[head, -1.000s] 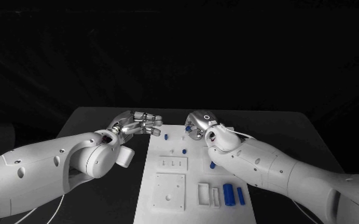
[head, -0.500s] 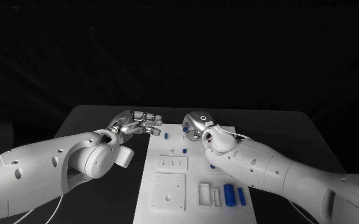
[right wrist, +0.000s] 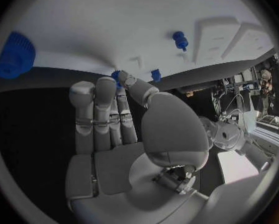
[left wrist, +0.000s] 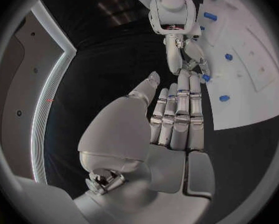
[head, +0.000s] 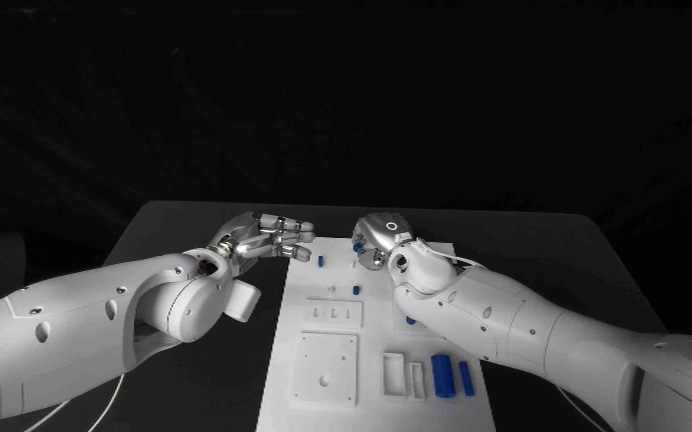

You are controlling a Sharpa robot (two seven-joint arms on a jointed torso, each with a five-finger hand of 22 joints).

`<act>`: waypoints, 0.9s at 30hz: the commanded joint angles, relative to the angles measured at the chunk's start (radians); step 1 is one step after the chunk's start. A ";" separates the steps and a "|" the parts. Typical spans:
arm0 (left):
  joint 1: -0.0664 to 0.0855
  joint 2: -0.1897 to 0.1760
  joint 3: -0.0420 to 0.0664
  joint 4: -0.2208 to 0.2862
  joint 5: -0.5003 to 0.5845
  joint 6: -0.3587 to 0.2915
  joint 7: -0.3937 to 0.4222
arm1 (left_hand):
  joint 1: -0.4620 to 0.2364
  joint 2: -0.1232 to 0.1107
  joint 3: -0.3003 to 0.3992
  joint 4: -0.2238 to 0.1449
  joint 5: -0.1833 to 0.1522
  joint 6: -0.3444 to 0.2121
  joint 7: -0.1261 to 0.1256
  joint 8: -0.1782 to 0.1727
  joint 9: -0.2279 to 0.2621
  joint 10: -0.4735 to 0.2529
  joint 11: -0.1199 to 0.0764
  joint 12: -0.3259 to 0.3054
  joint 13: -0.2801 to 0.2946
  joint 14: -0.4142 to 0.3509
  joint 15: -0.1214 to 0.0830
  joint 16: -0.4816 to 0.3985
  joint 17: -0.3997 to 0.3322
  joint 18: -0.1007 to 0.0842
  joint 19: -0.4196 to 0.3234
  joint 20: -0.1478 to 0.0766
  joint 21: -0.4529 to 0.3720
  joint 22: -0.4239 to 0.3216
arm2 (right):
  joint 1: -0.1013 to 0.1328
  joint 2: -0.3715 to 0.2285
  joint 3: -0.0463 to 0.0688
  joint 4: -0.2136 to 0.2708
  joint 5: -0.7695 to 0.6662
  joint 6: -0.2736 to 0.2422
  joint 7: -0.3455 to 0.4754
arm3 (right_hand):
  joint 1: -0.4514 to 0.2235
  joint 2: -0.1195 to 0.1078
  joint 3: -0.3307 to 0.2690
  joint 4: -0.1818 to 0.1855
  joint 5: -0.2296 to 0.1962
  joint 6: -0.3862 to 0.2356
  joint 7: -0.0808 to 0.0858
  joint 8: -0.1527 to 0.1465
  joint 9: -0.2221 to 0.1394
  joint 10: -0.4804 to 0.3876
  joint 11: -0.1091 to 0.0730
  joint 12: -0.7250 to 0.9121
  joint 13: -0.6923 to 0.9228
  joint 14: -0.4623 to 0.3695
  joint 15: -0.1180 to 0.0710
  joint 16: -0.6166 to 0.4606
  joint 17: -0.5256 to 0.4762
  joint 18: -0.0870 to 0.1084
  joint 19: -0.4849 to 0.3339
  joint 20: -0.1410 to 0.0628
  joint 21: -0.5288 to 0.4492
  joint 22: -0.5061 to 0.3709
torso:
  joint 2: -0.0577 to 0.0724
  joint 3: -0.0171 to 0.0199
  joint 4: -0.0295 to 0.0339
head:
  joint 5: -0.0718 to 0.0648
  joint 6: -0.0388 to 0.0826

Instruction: Assemble the parts on the task board

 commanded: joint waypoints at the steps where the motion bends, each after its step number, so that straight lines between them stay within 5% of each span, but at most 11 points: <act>1: 0.003 0.003 0.000 0.000 -0.004 0.016 0.002 | -0.010 0.000 0.000 -0.003 0.004 -0.005 -0.001 -0.001 0.001 -0.002 -0.001 -0.002 0.001 -0.002 0.000 0.006 0.001 -0.004 0.003 0.000 0.007 -0.002 | -0.001 0.000 -0.001 -0.003 -0.027 0.006 -0.017 | 0.010 0.003 0.007 0.001 -0.004 0.006 0.001 0.003 0.001 0.007 -0.001 0.003 0.001 -0.002 -0.007 0.002 0.000 0.000 0.026 0.000 -0.003 0.070 | 0.001 -0.0018 -0.0002 | 0.001 0.001; 18: 0.003 0.009 0.000 -0.004 -0.004 0.018 0.001 | -0.014 0.001 0.000 -0.006 0.004 -0.005 -0.001 -0.001 0.001 -0.003 -0.001 -0.002 0.002 -0.002 0.000 0.007 0.001 -0.004 0.002 0.000 0.012 -0.008 | 0.000 0.015 -0.002 -0.020 -0.011 0.046 0.004 | 0.009 0.002 -0.002 0.009 -0.005 -0.011 0.006 0.003 -0.002 -0.014 0.005 0.002 0.001 -0.001 0.000 -0.004 -0.004 0.001 0.026 0.006 -0.029 0.069 | 0.003 -0.0036 -0.0030 | 0.010 -0.001; 23: 0.003 0.011 0.000 -0.006 -0.004 0.019 0.000 | -0.014 0.001 0.000 -0.006 0.004 -0.005 -0.001 -0.001 0.001 -0.003 -0.001 -0.002 0.002 -0.002 0.000 0.007 0.001 -0.004 0.002 0.000 0.012 -0.008 | 0.002 0.016 -0.002 -0.022 0.001 0.060 0.009 | 0.005 -0.007 0.001 0.015 -0.009 -0.052 0.017 0.001 -0.006 -0.067 0.022 0.002 -0.001 0.001 0.017 -0.008 -0.008 0.005 0.023 0.021 -0.058 0.063 | 0.003 -0.0027 -0.0040 | 0.011 -0.002; 27: 0.003 0.011 0.000 -0.007 -0.004 0.019 -0.002 | -0.014 0.001 0.000 -0.006 0.004 -0.005 -0.001 -0.001 0.001 -0.003 -0.001 -0.002 0.002 -0.002 0.000 0.007 0.001 -0.004 0.002 0.000 0.012 -0.008 | 0.003 0.016 -0.002 -0.021 0.020 0.049 0.018 | -0.020 -0.044 -0.024 0.030 -0.001 -0.114 0.030 0.001 -0.009 -0.165 0.049 0.003 -0.002 0.000 0.035 -0.017 -0.017 0.020 0.019 0.037 -0.135 0.038 | 0.004 -0.0027 -0.0042 | 0.011 -0.002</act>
